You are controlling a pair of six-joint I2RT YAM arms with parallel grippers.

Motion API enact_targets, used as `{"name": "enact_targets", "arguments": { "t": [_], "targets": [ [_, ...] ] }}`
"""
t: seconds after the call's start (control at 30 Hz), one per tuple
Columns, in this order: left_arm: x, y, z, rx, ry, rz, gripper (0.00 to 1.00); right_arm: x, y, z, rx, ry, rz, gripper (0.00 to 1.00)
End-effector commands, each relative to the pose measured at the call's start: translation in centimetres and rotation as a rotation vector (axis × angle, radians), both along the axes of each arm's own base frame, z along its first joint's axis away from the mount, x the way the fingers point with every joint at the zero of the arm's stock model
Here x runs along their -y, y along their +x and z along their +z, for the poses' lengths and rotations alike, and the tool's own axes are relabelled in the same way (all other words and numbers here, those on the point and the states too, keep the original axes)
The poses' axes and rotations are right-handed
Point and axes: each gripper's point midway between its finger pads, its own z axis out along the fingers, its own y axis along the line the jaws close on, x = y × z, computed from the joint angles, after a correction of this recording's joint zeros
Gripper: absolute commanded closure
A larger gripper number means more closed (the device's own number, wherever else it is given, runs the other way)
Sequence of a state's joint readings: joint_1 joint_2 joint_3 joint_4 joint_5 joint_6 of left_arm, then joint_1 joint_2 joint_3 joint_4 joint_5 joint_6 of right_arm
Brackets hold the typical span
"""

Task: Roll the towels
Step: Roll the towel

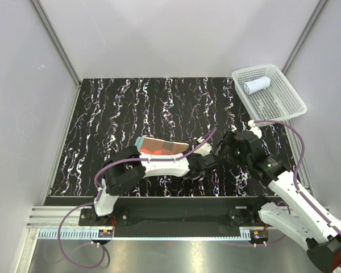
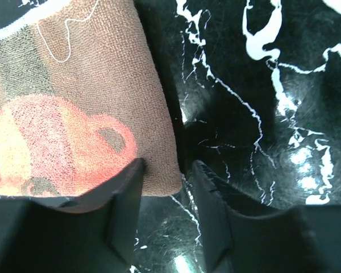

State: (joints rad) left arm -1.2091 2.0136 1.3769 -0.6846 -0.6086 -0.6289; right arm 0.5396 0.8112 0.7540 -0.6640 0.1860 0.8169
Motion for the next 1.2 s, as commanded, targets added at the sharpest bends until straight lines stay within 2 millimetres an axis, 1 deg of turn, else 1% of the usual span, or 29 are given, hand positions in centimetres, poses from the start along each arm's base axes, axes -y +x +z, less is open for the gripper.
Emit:
{"name": "enact_targets", "arguments": {
  "t": [0.0, 0.07, 0.1, 0.17, 0.2, 0.23, 0.27, 0.3, 0.33, 0.37, 0.43, 0.47, 0.53, 0.57, 0.63, 0.7, 0.77, 0.8, 0.83, 0.87, 0.9, 0.93, 0.97, 1.0, 1.03, 1.07, 1.1, 1.13, 1.17],
  "targets": [
    [-0.2, -0.3, -2.1, -0.030, -0.015, 0.022, 0.60, -0.6, 0.3, 1.8, 0.029, 0.025, 0.011, 0.04],
    [-0.3, -0.2, -2.3, -0.042, -0.036, 0.029, 0.65, -0.6, 0.3, 1.9, 0.029, 0.023, 0.008, 0.03],
    [-0.8, -0.4, -2.6, -0.048, -0.030, 0.033, 0.71, -0.5, 0.4, 1.9, 0.027, 0.020, 0.005, 0.04],
    [-0.8, -0.6, -2.6, -0.055, -0.056, 0.027, 0.77, -0.4, 0.4, 2.1, 0.032, 0.017, 0.002, 0.04],
    [-1.6, -0.9, -3.1, -0.064, -0.047, 0.025, 0.81, -0.3, 0.4, 2.1, 0.027, 0.013, 0.000, 0.03],
    [-1.4, -0.8, -3.0, -0.062, -0.066, 0.021, 0.91, -0.3, 0.5, 2.4, 0.035, 0.011, -0.001, 0.03],
    [-1.3, -1.0, -2.6, -0.068, -0.082, 0.017, 0.97, -0.1, 0.5, 2.5, 0.038, 0.003, -0.007, 0.04],
    [-1.5, -1.1, -2.5, -0.069, -0.087, 0.009, 1.00, 0.1, 0.5, 2.6, 0.038, -0.006, -0.009, 0.04],
    [-1.3, -1.2, -2.3, -0.069, -0.104, -0.001, 1.00, 0.2, 0.6, 2.9, 0.044, -0.012, -0.012, 0.04],
    [-0.6, -1.6, -1.2, -0.085, -0.159, -0.023, 1.00, 0.5, 0.6, 2.9, 0.043, -0.028, -0.023, 0.03],
    [0.0, -2.0, 0.0, -0.097, -0.223, -0.043, 1.00, 0.8, 0.9, 3.5, 0.054, -0.043, -0.033, 0.03],
    [0.4, -2.1, 1.8, -0.089, -0.278, -0.053, 1.00, 0.9, 0.9, 3.6, 0.052, -0.049, -0.033, 0.03],
    [1.0, -2.5, 3.3, -0.105, -0.348, -0.065, 1.00, 0.7, 1.3, 4.5, 0.064, -0.051, -0.031, 0.03],
    [1.2, -2.4, 5.0, -0.100, -0.402, -0.066, 1.00, 0.6, 1.4, 4.8, 0.068, -0.048, -0.026, 0.03],
    [1.6, -2.8, 6.2, -0.125, -0.476, -0.058, 1.00, 0.1, 1.8, 5.4, 0.073, -0.044, -0.011, 0.02],
    [1.3, -2.7, 7.1, -0.134, -0.550, -0.034, 1.00, -0.8, 2.2, 5.7, 0.075, -0.026, 0.017, 0.02],
    [0.5, -3.2, 6.9, -0.161, -0.595, -0.019, 1.00, -2.4, 2.6, 5.1, 0.040, 0.003, 0.069, 0.02],
    [0.7, -3.1, 7.1, -0.161, -0.630, -0.014, 1.00, -3.0, 2.8, 4.6, 0.021, 0.013, 0.084, 0.02],
    [0.5, -3.2, 6.9, -0.171, -0.650, 0.007, 1.00, -3.8, 3.0, 3.1, -0.030, 0.016, 0.098, 0.02],
    [0.3, -3.2, 7.0, -0.175, -0.669, 0.015, 1.00, -5.2, 3.1, 2.7, -0.045, 0.060, 0.140, 0.02],
    [-0.1, -3.5, 6.2, -0.185, -0.673, 0.030, 1.00, -5.9, 3.3, 1.2, -0.091, 0.065, 0.155, 0.02],
    [-0.2, -3.7, 6.0, -0.188, -0.676, 0.033, 1.00, -6.9, 2.8, 0.0, -0.135, 0.102, 0.188, 0.03],
    [-0.2, -3.8, 5.9, -0.193, -0.684, 0.036, 1.00, -7.9, 3.5, -0.1, -0.122, 0.134, 0.204, 0.03],
    [-0.5, -4.0, 5.4, -0.201, -0.683, 0.043, 1.00, -8.4, 3.4, -2.0, -0.168, 0.136, 0.214, 0.04],
    [-0.5, -4.1, 5.3, -0.204, -0.688, 0.045, 1.00, -9.5, 3.8, -1.9, -0.161, 0.178, 0.236, 0.04],
    [-0.6, -4.2, 5.2, -0.206, -0.691, 0.048, 1.00, -9.9, 3.9, -2.5, -0.174, 0.187, 0.244, 0.04],
    [-0.5, -4.2, 5.3, -0.205, -0.702, 0.049, 1.00, -10.3, 4.0, -3.7, -0.204, 0.184, 0.247, 0.05],
    [-0.8, -4.3, 4.9, -0.208, -0.696, 0.054, 1.00, -10.8, 4.1, -4.0, -0.214, 0.193, 0.254, 0.05],
    [-0.8, -4.3, 5.2, -0.203, -0.707, 0.055, 1.00, -11.5, 4.1, -4.3, -0.216, 0.195, 0.270, 0.05]
  ]
}}
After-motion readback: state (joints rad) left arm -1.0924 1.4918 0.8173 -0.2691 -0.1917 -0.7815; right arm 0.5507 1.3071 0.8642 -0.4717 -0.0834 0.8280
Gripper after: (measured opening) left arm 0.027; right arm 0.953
